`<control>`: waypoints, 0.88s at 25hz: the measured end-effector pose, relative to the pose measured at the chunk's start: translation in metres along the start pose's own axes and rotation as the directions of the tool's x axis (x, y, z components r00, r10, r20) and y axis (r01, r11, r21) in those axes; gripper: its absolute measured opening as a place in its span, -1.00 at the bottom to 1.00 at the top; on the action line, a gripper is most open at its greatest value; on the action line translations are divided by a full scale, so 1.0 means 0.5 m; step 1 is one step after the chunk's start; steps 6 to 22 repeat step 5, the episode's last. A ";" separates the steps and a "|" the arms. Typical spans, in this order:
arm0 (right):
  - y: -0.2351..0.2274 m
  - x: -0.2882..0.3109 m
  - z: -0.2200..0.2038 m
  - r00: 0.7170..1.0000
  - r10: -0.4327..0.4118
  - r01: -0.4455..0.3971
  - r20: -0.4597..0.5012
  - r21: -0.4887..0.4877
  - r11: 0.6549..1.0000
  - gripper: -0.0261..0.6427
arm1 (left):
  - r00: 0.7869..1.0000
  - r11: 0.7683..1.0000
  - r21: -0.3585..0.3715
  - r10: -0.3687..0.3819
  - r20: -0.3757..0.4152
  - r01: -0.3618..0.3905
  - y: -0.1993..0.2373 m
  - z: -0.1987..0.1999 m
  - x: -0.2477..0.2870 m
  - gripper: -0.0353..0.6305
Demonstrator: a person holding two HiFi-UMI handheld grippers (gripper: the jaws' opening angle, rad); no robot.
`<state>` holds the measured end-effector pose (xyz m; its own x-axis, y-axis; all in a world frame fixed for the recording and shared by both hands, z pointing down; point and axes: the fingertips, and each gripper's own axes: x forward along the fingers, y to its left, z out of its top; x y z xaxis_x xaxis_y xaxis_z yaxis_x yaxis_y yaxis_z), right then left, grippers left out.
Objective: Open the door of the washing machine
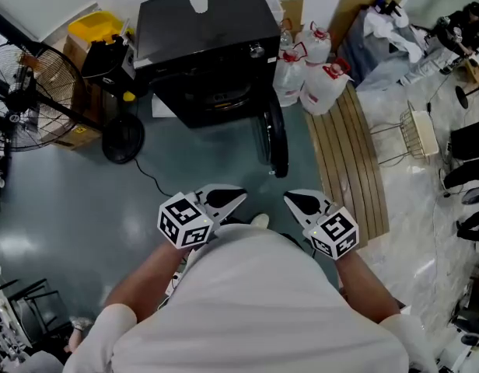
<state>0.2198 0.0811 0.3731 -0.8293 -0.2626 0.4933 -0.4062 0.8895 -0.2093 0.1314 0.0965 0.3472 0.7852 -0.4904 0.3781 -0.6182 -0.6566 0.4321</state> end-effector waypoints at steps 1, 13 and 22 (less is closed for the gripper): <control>-0.001 0.000 -0.001 1.000 0.000 0.000 0.000 0.000 1.000 -0.90 | 1.000 1.000 0.001 0.000 -0.002 0.000 0.000 0.000 0.001 -0.84; -0.005 -0.004 -0.008 1.000 -0.005 0.005 -0.006 0.006 1.000 -0.90 | 1.000 1.000 -0.001 0.003 -0.007 -0.003 0.003 0.000 0.004 -0.84; -0.005 -0.004 -0.008 1.000 -0.005 0.005 -0.006 0.006 1.000 -0.90 | 1.000 1.000 -0.001 0.003 -0.007 -0.003 0.003 0.000 0.004 -0.84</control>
